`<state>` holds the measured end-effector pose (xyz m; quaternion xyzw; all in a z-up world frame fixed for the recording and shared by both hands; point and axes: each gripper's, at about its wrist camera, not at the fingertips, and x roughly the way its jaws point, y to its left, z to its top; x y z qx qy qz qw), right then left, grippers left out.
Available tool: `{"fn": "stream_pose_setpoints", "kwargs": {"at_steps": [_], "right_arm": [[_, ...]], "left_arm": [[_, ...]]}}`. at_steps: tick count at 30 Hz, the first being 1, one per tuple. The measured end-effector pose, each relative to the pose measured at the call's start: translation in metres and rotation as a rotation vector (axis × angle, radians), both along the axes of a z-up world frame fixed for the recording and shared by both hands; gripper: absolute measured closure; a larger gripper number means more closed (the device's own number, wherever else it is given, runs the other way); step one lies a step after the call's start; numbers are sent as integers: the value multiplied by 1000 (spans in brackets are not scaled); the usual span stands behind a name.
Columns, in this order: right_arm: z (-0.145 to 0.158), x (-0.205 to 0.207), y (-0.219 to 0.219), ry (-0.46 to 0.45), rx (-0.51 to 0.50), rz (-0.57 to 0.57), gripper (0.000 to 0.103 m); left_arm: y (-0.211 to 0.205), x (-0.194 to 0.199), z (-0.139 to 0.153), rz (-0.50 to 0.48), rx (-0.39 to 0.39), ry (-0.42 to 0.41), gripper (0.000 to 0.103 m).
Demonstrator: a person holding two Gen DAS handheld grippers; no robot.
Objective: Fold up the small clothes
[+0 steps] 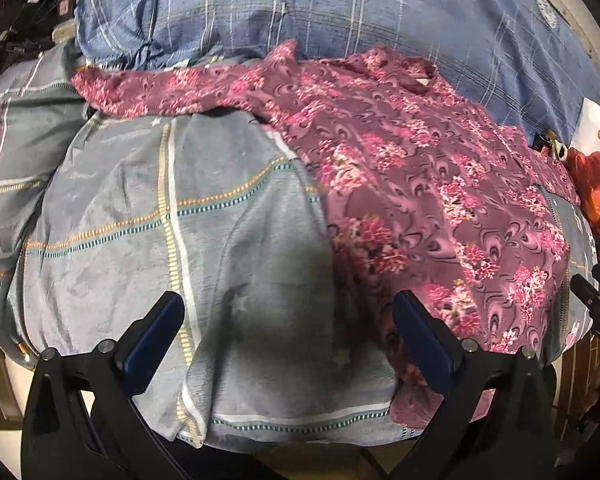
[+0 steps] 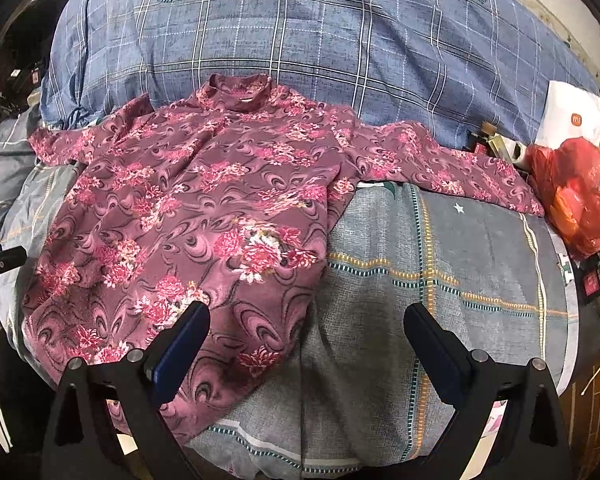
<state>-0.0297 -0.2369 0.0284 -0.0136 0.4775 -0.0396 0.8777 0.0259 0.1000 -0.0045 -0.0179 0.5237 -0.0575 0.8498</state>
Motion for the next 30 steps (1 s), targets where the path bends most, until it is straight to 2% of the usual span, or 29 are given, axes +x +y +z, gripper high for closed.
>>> {"fn": "stream_pose_setpoints", "kwargs": {"at_steps": [9, 20, 30], "right_arm": [[-4, -5, -24, 7, 46, -40, 5], [-2, -2, -17, 5, 19, -19, 5], [-6, 3, -18, 19, 20, -17, 5]], "left_arm": [[-1, 3, -9, -16, 0, 33, 0], [-22, -2, -3, -103, 48, -9, 0], [-30, 1, -7, -121, 54, -2, 0]]}}
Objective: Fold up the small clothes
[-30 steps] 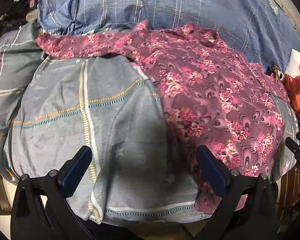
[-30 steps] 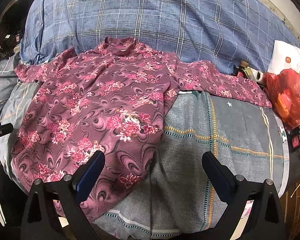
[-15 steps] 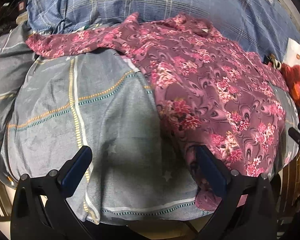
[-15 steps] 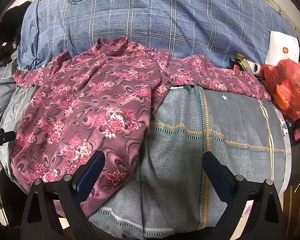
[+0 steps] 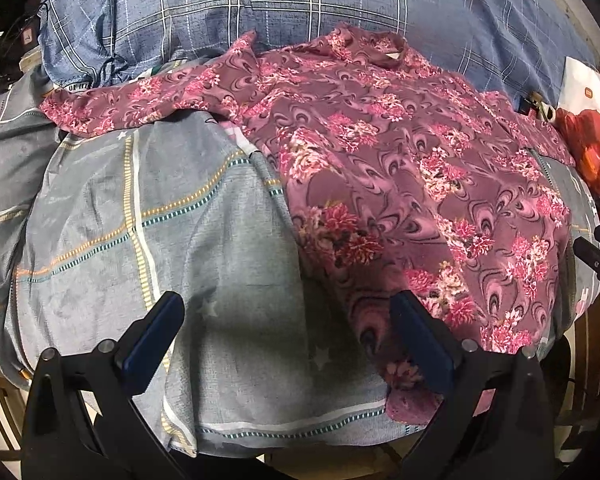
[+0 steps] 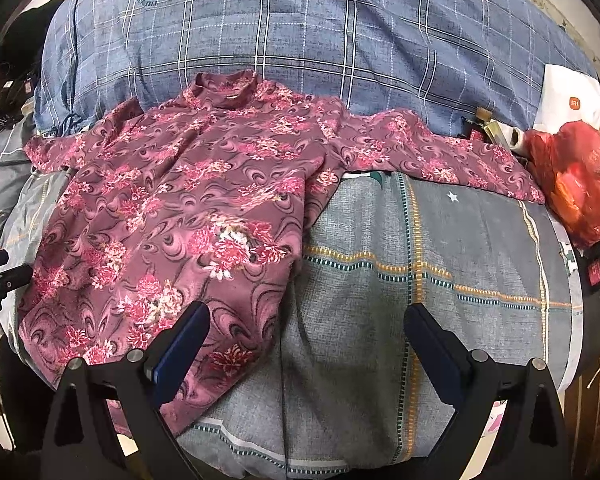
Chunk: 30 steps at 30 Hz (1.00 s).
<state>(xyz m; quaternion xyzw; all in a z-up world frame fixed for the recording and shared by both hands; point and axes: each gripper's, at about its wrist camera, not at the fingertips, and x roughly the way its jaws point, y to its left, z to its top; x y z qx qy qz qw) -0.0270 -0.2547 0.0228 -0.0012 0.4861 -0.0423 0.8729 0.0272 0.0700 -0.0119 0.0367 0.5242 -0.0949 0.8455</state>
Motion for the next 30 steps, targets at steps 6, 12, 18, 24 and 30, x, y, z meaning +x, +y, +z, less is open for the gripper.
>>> {"fn": "stream_pose_setpoints", "kwargs": {"at_steps": [6, 12, 18, 24, 30], "right_arm": [[-7, 2, -6, 13, 81, 21, 7], [-44, 4, -5, 102, 342, 109, 44], [-39, 2, 4, 40, 535, 223, 98], [49, -14, -79, -217, 496, 68, 100], [16, -20, -116, -101, 406, -122, 92]], "left_arm": [[3, 3, -5, 6, -30, 28, 0], [1, 5, -10, 4, -45, 48, 0], [10, 6, 1, 2, -10, 18, 0], [21, 20, -12, 44, 29, 57, 0], [-7, 14, -27, -54, -96, 158, 0]]}}
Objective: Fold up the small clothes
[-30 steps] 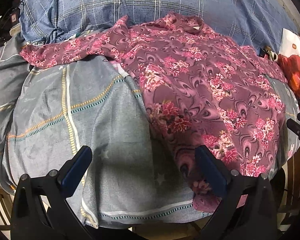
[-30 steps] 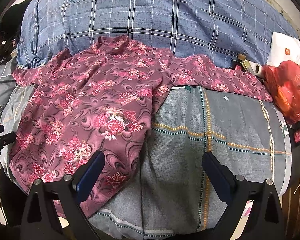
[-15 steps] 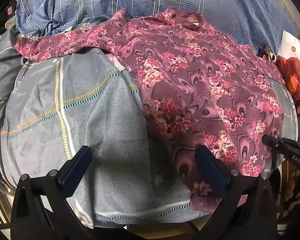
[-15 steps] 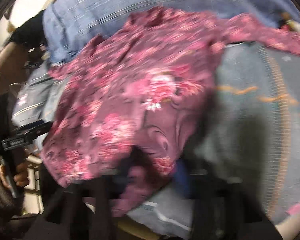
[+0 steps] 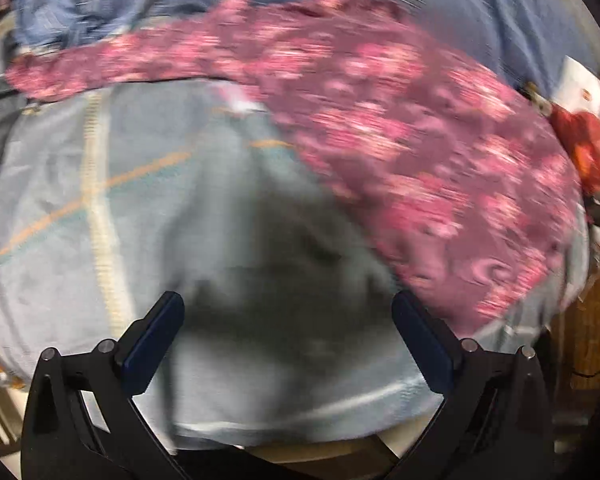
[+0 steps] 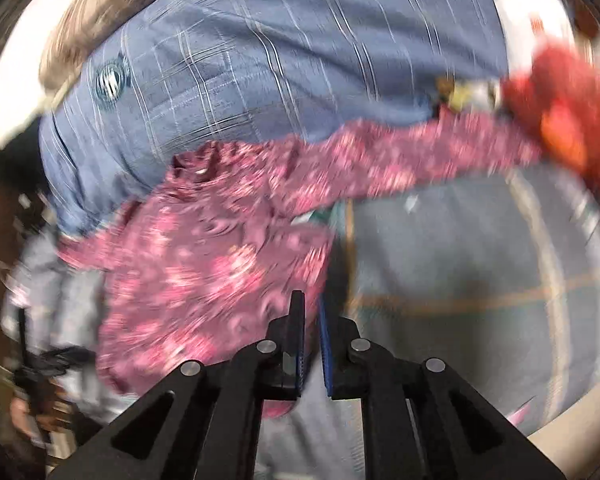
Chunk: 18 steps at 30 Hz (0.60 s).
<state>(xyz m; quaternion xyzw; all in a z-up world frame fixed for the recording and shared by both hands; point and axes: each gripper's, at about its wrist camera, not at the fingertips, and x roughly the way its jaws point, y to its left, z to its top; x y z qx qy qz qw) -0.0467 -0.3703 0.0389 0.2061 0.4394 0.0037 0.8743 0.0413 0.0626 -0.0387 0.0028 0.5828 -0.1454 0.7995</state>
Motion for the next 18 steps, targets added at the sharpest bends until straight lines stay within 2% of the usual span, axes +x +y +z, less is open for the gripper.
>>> {"fn": "stream_pose_setpoints", "kwargs": {"at_steps": [2, 4, 5, 7, 8, 10, 11, 12, 13, 14, 15, 16, 18], "right_arm": [[-12, -9, -4, 21, 82, -3, 79], [-21, -17, -4, 31, 109, -7, 54], [-23, -17, -1, 36, 116, -3, 50], [-29, -12, 3, 40, 141, 15, 48], [-33, -12, -1, 37, 156, 25, 48], [-42, -2, 0, 31, 171, 29, 43], [-48, 6, 1, 36, 172, 30, 43], [-56, 13, 4, 44, 185, 40, 43], [-62, 19, 6, 47, 204, 60, 51], [-69, 25, 10, 46, 248, 99, 68], [-71, 28, 14, 35, 292, 135, 96], [-67, 29, 19, 20, 317, 168, 97], [-38, 19, 28, -66, 323, 230, 98]], "left_arm": [[-22, -6, 1, -87, -45, 14, 0], [-43, -8, 0, -145, -66, 29, 0], [-50, -7, 0, -162, -78, 38, 0], [-64, -3, -4, -180, -112, 67, 0], [-70, 1, -5, -176, -159, 81, 0], [-76, 4, 0, -153, -223, 57, 10], [-78, 4, 2, -155, -232, 43, 23], [-80, 5, 6, -161, -232, 27, 48], [-80, 8, 12, -163, -221, 10, 60], [-77, 9, 19, -161, -206, -8, 71], [-72, 9, 25, -152, -203, -18, 79], [-65, 7, 32, -139, -207, -29, 82], [-40, -1, 53, -107, -234, -45, 83]]}}
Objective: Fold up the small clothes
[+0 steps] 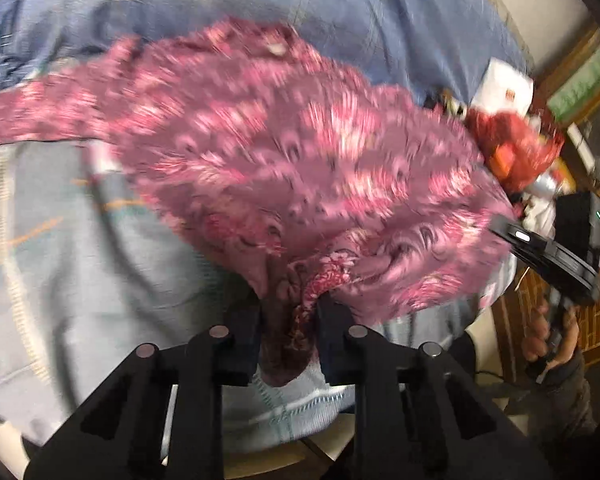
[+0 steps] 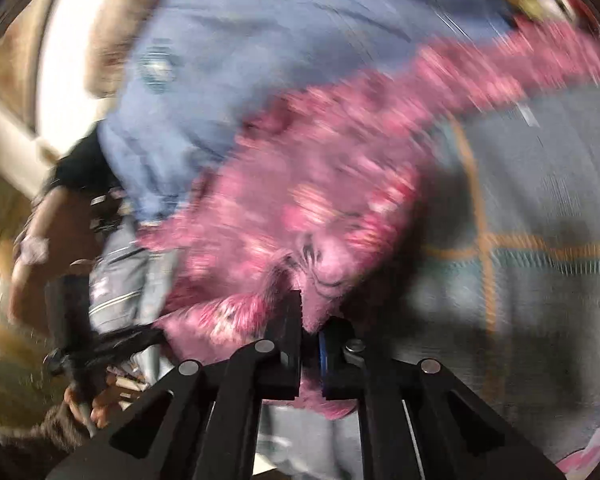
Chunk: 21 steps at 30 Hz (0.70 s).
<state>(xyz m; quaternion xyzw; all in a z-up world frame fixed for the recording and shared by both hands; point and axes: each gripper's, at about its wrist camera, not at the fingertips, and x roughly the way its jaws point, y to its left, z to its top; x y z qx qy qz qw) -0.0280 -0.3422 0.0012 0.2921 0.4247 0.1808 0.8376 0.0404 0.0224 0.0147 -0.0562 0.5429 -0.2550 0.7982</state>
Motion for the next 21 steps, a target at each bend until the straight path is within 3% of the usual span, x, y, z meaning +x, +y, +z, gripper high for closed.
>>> {"fn": "stream_pose_setpoints", "kwargs": {"at_steps": [2, 4, 7, 10, 12, 15, 17, 18, 19, 21], "right_arm": [[44, -20, 7, -84, 55, 62, 98], [80, -42, 13, -128, 49, 111, 99], [108, -70, 24, -109, -42, 162, 102], [74, -74, 30, 62, -176, 161, 96], [45, -66, 24, 151, -183, 118, 96], [23, -41, 8, 159, -123, 6, 92], [14, -18, 2, 157, -119, -61, 75], [8, -5, 1, 156, -124, -90, 61], [3, 3, 0, 158, -125, -116, 55], [-11, 21, 2, 174, -75, -136, 55]], "left_arm": [[32, -14, 29, 30, -28, -15, 83], [55, -23, 45, 56, 8, -44, 83], [86, -38, 37, 121, 107, -40, 81], [117, -37, -1, 210, 192, 48, 78], [131, -29, -16, 250, 176, 86, 78], [129, -14, -25, 257, 167, 92, 70], [118, -1, -27, 243, 168, 73, 57], [115, 2, -25, 242, 165, 72, 53], [107, 9, -26, 244, 154, 76, 53], [98, 16, -30, 237, 132, 91, 53]]}}
